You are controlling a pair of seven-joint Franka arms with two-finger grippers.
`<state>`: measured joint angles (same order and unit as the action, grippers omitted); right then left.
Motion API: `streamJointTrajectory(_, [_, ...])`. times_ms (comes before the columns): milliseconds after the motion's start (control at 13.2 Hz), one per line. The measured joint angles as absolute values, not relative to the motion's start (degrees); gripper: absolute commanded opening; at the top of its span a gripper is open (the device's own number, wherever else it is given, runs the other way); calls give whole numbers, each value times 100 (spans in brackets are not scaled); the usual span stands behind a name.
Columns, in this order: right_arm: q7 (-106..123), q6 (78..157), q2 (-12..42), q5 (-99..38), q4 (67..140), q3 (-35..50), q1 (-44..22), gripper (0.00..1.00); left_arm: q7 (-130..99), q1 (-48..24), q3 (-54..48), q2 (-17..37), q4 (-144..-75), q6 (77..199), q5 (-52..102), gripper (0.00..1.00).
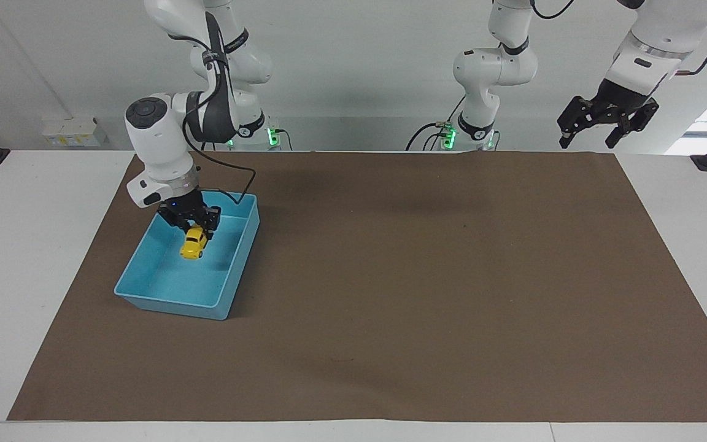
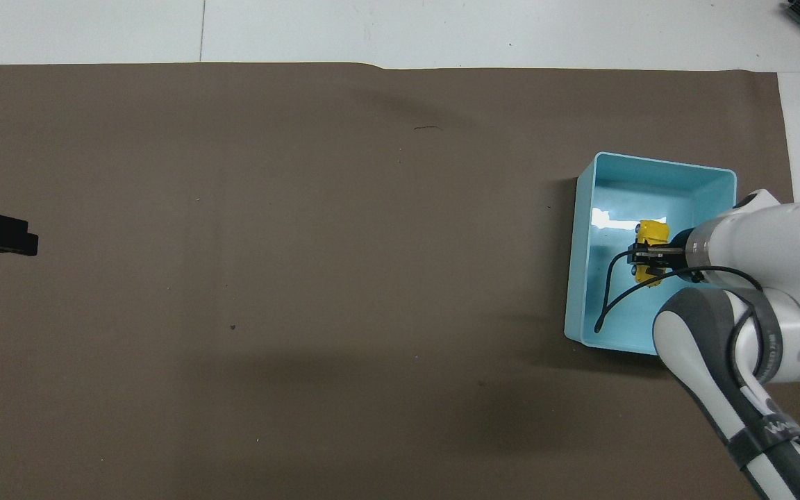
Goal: Wind up and store yellow beetle car
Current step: 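Carry the car over the blue box and lower it inside, then open the right gripper to release the car in the box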
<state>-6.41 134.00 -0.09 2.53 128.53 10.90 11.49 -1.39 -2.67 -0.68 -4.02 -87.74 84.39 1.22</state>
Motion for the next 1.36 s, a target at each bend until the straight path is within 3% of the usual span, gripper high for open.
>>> streamJointTrajectory(530, [-163, 15054, 70, 253, 14141, 1071, 1405, 0, -139, -267, -68, -402, -8774, 8439, 122, 100])
streamJointTrajectory(606, [-163, 15145, 119, 253, 14209, 1071, 1405, 21, -139, -267, -68, -402, -8774, 8439, 122, 100])
streamJointTrajectory(681, [-163, 15191, 147, 253, 14221, 1071, 1406, 99, -139, -267, -68, -402, -8774, 8439, 122, 100])
streamJointTrajectory(1060, [-181, 15051, 119, 246, 14021, 1071, 1407, 100, -139, -267, -68, -402, -8774, 8439, 122, 100])
streamJointTrajectory(1363, [-181, 13713, 14, 245, 13031, 1070, 1407, 100, -139, -267, -68, -402, -8774, 8439, 122, 100])
